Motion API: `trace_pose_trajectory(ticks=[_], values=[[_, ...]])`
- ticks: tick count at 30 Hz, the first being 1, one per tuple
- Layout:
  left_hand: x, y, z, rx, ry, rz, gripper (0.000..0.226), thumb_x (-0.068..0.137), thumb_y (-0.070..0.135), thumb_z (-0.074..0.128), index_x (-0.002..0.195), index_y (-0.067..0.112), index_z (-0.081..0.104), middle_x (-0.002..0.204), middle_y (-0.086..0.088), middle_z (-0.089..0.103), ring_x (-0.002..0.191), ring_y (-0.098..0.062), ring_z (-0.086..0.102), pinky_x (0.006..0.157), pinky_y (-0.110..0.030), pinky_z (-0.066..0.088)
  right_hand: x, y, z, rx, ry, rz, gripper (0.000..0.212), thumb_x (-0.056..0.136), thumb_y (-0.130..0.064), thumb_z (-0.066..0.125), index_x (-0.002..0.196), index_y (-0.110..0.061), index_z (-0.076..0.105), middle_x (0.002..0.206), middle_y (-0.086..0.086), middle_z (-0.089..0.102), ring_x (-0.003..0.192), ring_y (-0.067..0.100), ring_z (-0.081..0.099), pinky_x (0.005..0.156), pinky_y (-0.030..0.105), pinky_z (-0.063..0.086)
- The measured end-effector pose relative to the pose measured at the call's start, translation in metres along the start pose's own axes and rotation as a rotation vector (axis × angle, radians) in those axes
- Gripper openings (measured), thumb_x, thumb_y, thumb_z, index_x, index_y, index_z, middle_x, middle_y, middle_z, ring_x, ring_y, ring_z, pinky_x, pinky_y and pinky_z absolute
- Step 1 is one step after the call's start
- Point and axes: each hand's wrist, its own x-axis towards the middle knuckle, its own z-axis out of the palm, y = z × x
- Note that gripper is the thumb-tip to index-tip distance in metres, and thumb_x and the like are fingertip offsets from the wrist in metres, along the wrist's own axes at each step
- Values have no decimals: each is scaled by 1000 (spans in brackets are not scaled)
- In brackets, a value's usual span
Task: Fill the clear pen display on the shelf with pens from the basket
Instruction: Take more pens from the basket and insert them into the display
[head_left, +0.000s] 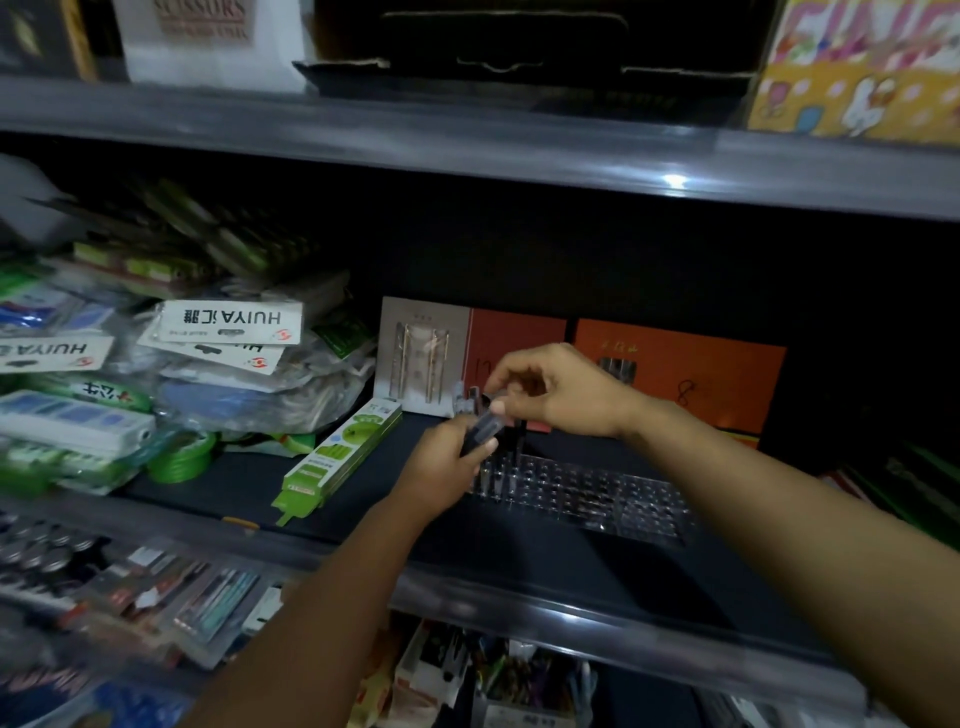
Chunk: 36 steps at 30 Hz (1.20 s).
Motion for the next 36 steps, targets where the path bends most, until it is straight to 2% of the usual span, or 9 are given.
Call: trace_pose_trajectory(ticks=[3,7,12,16,20,23,25,29,36], values=[[-5,10,0,36,6,26,20,94,22,55,112,12,58,64,6,53,55,-9,52,64,-36,50,-2,-4,-1,8,-2,7,4,88,-15,68,87,-11,69,70,-2,65,59,-1,55,57,14,43],[-12,10,-5,114,-18,17,18,93,27,55,108,16,57,69,2,57,63,-17,57,69,-42,53,-9,-4,-12,-10,75,-21,5,90,-11,63,87,-10,67,78,3,69,69,12,63,66,28,50],[-17,5,-14,106,-8,-32,21,94,28,54,111,15,57,69,3,55,60,-14,53,69,-42,52,-17,3,-41,16,268,38,8,91,-9,60,86,-12,67,81,9,68,70,6,54,68,32,46],[-18,0,-21,94,29,-81,18,94,29,54,103,13,56,69,2,54,58,-13,51,67,-40,50,-22,5,-67,16,401,103,11,93,-7,55,95,-10,65,77,-13,62,67,-11,54,64,9,40],[-15,3,-27,53,72,-80,20,95,29,53,107,13,54,78,0,53,64,-14,50,67,-32,43,-23,12,-77,-126,410,161,13,94,-7,53,97,-10,65,80,-11,62,75,2,54,62,0,34],[-12,11,-28,-5,82,-68,20,95,28,52,108,12,55,72,5,52,60,-10,51,65,-29,42,-21,14,-66,-222,367,145,14,92,-5,53,96,-8,65,85,-2,66,78,10,57,59,6,37],[-11,16,-26,-42,80,-62,20,96,27,52,109,13,55,71,6,53,61,-8,51,65,-29,43,-19,15,-56,-278,319,115,12,92,-7,53,94,-8,64,85,0,68,73,10,58,64,15,42],[-11,21,-23,-62,68,-33,18,96,27,52,110,17,56,69,3,54,59,-8,51,61,-27,41,-10,20,-34,-365,240,58,9,93,-8,53,90,-9,62,88,6,65,80,22,59,73,36,47],[-7,15,-20,-79,74,-8,9,96,25,52,101,20,57,65,0,55,53,-9,51,57,-26,43,3,28,-13,-447,170,-10,8,90,-5,52,86,-11,56,81,2,56,75,21,51,65,30,37]])
